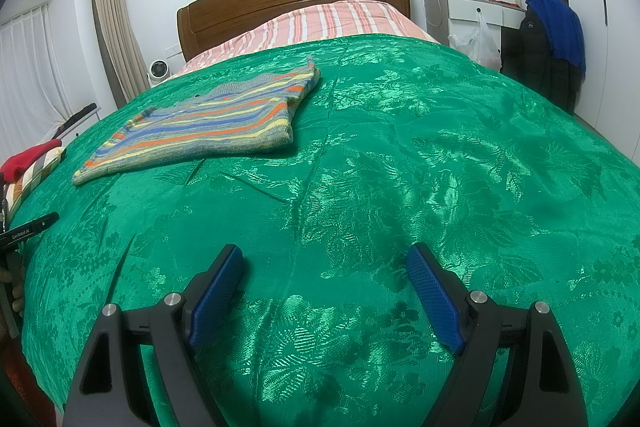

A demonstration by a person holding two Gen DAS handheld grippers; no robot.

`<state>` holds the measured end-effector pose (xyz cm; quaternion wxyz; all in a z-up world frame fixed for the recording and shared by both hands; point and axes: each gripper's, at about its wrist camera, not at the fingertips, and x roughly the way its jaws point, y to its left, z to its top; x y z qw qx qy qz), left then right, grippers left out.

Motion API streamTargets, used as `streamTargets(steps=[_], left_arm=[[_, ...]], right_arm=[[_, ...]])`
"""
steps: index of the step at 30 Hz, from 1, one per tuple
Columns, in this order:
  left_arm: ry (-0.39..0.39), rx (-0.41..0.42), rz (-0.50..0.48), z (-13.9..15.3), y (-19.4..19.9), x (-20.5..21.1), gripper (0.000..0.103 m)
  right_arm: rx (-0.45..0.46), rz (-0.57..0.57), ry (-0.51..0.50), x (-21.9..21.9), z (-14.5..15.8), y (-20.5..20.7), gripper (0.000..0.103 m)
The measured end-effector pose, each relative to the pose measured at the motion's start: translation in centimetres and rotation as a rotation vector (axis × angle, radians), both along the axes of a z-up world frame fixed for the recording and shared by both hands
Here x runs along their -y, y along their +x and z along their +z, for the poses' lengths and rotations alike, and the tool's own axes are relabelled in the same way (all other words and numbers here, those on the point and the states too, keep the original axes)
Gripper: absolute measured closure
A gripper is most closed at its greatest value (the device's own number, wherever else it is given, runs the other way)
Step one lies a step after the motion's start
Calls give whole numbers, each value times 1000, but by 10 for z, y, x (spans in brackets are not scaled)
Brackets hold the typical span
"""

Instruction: Fold small clothes

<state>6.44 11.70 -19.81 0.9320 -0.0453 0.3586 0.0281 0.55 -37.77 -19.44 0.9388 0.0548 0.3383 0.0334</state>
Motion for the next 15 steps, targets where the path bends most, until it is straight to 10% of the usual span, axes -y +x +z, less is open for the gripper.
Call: streamTargets(steps=[12,15], left_arm=[[92,-30,22,12,-4,15,1],[160,3,-160,33,-12,60,1]], right_arm=[[-13,-3,-5,-1,2,1,19],[-82,7,-18,-1,13,3,20]])
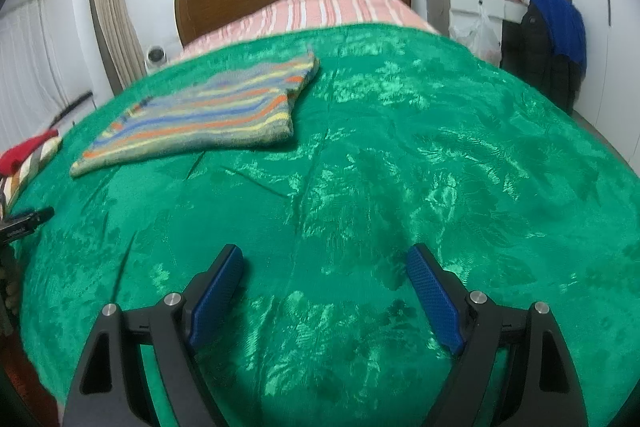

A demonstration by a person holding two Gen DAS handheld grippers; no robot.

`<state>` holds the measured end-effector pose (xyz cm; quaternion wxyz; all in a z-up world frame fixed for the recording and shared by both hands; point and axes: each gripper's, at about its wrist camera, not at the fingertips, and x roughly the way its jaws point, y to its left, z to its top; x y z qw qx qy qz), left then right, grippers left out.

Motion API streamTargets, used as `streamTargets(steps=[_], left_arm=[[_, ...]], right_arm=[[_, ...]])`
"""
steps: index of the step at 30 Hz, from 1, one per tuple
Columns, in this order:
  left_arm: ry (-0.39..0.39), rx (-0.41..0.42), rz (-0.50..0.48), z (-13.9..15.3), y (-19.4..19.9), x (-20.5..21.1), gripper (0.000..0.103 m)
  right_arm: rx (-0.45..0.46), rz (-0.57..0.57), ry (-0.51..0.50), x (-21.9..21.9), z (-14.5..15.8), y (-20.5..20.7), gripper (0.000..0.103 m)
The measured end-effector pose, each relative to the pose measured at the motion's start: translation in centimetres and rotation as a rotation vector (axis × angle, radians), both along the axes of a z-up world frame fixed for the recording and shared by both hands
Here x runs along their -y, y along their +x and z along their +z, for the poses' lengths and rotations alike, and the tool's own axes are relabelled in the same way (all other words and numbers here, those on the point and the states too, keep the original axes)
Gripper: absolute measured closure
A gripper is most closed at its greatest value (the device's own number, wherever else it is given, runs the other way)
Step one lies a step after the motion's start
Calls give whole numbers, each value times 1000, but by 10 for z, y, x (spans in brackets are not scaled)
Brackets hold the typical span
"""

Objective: Fold small clothes
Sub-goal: 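Swing the left gripper to the striped sweater and grasp its edge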

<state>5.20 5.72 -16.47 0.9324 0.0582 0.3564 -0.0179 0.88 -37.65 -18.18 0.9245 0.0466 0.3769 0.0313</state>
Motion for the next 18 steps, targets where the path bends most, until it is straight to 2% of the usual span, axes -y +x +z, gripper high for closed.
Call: streamTargets(steps=[3,5,7,10,13,14,15,17,18], left_arm=[[69,30,-271,20,-6,76,1],[99,20,-455,26,-2,138,1],[107,4,-570,26,11,192,3],[188,-4,-638,14,43,267,16],[254,-60,-645,-10,76,315,24],[250,-71,-640,-15,85,322,32],[222,-83,-626,-16,93,325,57],[183,-91,-562,-13,101,318,93],[131,-101,-559,-11,102,312,94]], right_arm=[[-5,-8,68,12,14,-8,20],[1,-31,103,26,24,-13,20],[-7,-45,131,38,29,-12,20],[-24,-62,173,61,40,-4,20],[-13,-52,234,87,56,16,20],[-14,-43,252,92,60,25,20],[-20,-31,275,99,64,39,20],[-46,9,336,109,67,73,20],[-73,34,378,113,66,97,20]])
